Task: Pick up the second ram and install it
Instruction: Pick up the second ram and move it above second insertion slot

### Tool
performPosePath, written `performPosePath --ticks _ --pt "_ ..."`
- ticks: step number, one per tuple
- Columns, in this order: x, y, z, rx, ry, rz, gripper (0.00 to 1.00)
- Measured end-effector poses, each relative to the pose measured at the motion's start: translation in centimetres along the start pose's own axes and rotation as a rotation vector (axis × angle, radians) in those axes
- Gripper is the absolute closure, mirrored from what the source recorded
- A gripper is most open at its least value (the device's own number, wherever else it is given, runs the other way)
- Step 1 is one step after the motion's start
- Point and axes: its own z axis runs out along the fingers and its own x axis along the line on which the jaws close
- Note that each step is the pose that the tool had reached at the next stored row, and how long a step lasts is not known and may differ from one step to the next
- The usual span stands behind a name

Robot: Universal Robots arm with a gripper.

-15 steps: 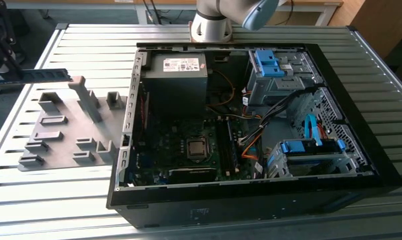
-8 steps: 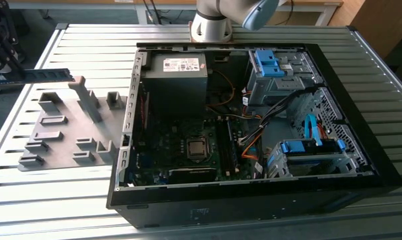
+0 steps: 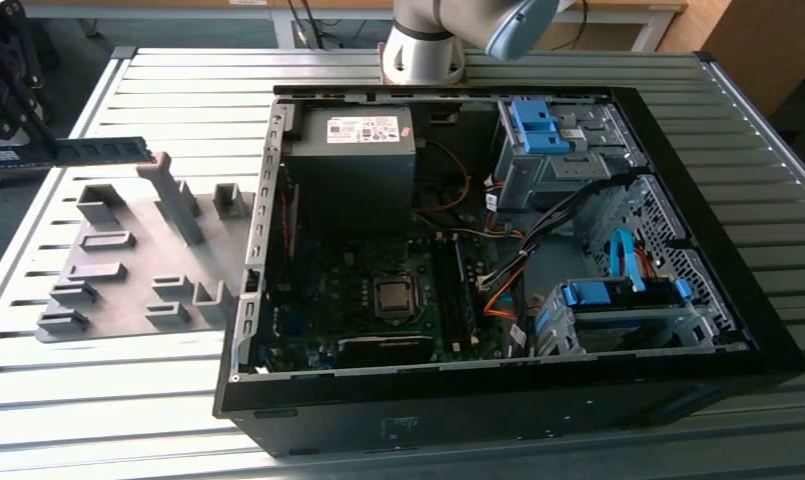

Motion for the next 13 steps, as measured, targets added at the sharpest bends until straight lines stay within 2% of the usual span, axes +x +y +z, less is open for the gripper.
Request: performPosePath --ticks 13 --pt "0.02 -0.79 -0.01 -0.0001 -0.0001 0.0 0.86"
